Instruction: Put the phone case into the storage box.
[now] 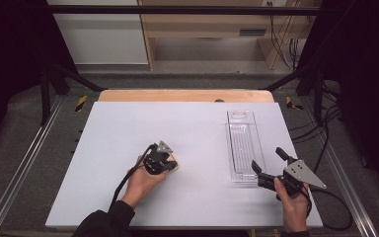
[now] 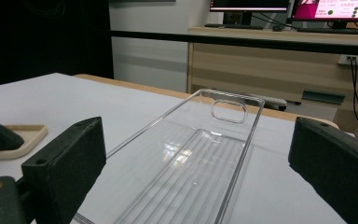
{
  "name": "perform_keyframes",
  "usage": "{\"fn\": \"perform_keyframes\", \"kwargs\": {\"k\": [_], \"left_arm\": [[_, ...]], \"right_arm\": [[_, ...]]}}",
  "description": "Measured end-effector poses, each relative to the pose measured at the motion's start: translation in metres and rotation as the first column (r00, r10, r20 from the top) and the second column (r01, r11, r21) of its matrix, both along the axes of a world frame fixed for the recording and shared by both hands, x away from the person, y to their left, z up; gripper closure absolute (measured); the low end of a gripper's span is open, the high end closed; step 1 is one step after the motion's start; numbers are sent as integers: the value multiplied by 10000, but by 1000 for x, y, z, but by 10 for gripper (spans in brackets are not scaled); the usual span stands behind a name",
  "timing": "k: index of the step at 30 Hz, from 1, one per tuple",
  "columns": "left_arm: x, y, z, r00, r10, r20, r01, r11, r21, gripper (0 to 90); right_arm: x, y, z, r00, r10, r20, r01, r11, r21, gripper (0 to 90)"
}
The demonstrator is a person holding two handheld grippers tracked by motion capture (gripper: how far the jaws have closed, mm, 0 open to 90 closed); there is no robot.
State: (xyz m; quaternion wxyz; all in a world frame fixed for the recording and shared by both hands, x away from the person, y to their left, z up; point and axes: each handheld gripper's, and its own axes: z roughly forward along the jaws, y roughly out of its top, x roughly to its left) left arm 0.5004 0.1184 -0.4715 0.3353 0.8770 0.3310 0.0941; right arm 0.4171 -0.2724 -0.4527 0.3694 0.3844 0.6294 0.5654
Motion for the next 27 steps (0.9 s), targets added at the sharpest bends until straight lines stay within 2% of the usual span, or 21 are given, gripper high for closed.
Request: {"fn": "perform_keyframes", "kwargs": {"k": [1,7,11,16,19,24,27], "left_arm": [[-4,-5,0,9996,-263,-31,263,9996,56,900],[-20,-18,0,9965,-832,-102,831,9965,-109,900],[-35,-31,-1,9914,-1285,-266,1274,9911,-388,900],[-46,-54,-1,9838,-1762,-330,1747,9837,-436,900],[-48,-68,-2,9826,-1836,-288,1822,9823,-434,900],[-45,-82,-3,9854,-1666,-352,1640,9842,-663,900],[-42,-92,-4,9859,-1652,-253,1634,9846,-626,900]], "right_arm": [[0,0,0,10000,-9,-20,10,10000,12,42],[1,1,0,10000,35,-53,-35,10000,16,42],[1,1,0,10000,35,-49,-35,10000,6,43],[1,1,-1,10000,14,-83,-14,10000,2,43],[0,0,0,10000,16,-75,-16,10000,23,43],[0,-2,0,10000,-40,-79,40,9999,111,43],[0,-3,0,10000,-54,-81,55,9999,152,43]]}}
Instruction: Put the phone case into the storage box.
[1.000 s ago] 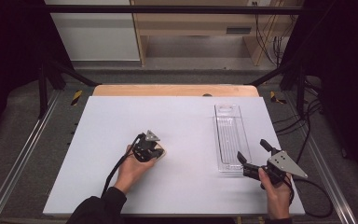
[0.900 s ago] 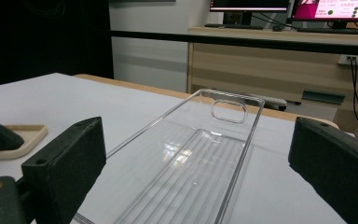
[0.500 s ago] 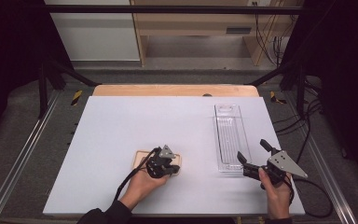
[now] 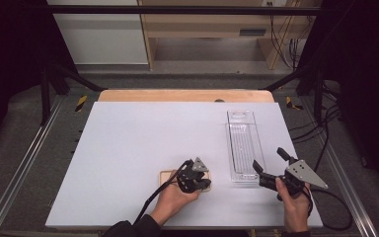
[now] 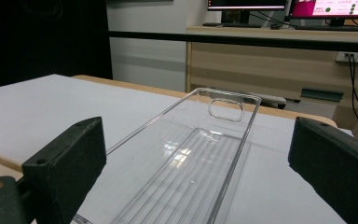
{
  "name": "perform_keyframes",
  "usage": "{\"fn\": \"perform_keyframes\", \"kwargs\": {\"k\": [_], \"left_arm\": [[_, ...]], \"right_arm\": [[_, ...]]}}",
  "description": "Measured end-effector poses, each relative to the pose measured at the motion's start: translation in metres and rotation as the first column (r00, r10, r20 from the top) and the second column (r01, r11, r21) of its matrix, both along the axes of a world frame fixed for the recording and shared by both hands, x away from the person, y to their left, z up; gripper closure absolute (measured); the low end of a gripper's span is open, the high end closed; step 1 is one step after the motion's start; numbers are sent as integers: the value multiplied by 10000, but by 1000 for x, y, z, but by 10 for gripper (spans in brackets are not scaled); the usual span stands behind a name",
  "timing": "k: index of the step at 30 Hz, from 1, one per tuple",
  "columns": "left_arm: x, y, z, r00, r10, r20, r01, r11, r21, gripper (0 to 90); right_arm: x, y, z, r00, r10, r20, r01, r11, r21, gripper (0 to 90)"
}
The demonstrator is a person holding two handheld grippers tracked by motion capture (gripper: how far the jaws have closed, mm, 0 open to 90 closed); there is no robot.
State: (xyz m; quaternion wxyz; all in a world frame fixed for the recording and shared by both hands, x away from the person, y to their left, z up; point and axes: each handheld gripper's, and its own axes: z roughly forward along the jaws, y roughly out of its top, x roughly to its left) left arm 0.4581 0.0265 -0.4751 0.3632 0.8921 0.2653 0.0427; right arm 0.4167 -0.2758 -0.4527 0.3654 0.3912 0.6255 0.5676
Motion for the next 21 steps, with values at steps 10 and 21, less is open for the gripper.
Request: {"fn": "perform_keyframes", "kwargs": {"k": [10,21], "left_arm": [[12,-11,-1,9996,266,95,-265,9996,-21,900],[-1,29,36,9861,101,1657,-18,9987,-504,731]], "right_arm": [[0,-1,0,10000,-9,-7,9,10000,10,44],[-1,-2,0,10000,-31,27,31,10000,22,41]]}}
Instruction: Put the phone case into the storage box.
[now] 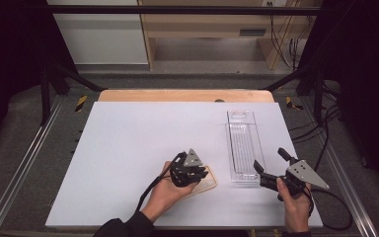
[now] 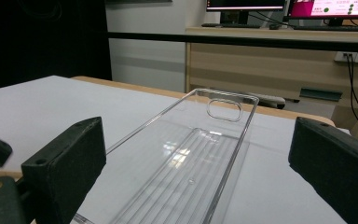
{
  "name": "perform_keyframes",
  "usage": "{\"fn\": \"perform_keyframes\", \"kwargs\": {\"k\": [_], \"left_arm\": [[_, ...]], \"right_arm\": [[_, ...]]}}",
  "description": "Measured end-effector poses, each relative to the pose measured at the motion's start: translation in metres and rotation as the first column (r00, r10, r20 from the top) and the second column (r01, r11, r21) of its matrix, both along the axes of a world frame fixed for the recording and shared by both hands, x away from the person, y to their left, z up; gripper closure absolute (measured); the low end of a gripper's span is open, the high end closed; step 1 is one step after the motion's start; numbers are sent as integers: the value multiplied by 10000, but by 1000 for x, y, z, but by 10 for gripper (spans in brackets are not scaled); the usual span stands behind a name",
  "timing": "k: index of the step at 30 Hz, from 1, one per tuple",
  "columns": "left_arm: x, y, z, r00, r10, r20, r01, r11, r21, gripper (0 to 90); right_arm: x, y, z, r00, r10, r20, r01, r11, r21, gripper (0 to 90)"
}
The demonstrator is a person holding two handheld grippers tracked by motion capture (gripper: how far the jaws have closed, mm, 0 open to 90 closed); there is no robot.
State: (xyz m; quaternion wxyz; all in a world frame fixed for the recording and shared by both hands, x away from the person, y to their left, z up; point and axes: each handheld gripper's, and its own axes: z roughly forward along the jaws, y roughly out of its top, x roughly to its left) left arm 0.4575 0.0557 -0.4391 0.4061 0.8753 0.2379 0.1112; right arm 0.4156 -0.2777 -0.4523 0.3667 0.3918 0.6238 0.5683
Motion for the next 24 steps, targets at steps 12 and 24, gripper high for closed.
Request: {"fn": "perform_keyframes", "kwargs": {"k": [12,24], "left_arm": [[-15,54,-15,9995,-219,-221,223,9996,191,86],[-18,68,-38,9976,-316,-610,355,9973,639,53]], "right_arm": [[1,2,-1,10000,-15,-93,15,10000,-70,39],[1,3,-2,9998,32,-172,-34,9999,-119,39]]}}
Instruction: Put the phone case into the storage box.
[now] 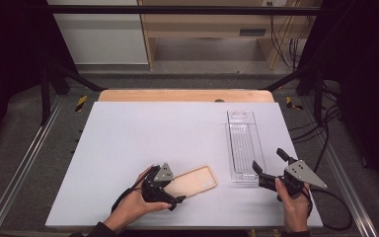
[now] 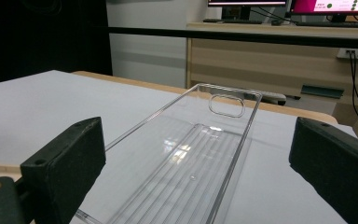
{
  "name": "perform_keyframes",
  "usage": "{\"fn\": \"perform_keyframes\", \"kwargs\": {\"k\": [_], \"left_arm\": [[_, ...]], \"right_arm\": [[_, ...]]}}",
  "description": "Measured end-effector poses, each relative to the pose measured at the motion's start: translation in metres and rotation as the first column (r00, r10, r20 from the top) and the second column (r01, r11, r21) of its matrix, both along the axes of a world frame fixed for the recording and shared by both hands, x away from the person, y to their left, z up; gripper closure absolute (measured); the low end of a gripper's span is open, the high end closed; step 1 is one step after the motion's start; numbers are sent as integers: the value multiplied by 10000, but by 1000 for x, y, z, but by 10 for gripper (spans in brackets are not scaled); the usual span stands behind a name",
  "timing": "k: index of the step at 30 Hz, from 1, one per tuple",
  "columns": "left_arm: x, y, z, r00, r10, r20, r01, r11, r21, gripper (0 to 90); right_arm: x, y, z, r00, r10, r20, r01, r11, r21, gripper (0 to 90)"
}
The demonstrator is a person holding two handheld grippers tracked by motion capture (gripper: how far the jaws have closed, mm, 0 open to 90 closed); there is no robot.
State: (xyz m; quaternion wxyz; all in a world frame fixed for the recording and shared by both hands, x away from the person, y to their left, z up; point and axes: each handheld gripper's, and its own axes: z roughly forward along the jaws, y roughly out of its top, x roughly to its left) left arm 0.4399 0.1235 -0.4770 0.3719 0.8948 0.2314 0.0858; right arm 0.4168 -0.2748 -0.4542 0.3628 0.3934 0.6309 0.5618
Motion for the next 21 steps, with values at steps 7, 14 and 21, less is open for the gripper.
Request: {"fn": "perform_keyframes", "kwargs": {"k": [7,14,21], "left_arm": [[2,1,-6,9999,-69,-123,74,9991,410,51],[3,-2,-7,9995,-309,-70,313,9979,567,60],[1,-3,-5,9992,-389,44,384,9962,786,98]], "right_arm": [[0,0,0,10000,19,0,-19,10000,36,39],[0,-1,0,10000,2,4,-2,10000,51,39],[1,-1,0,10000,-6,-5,6,10000,78,39]]}}
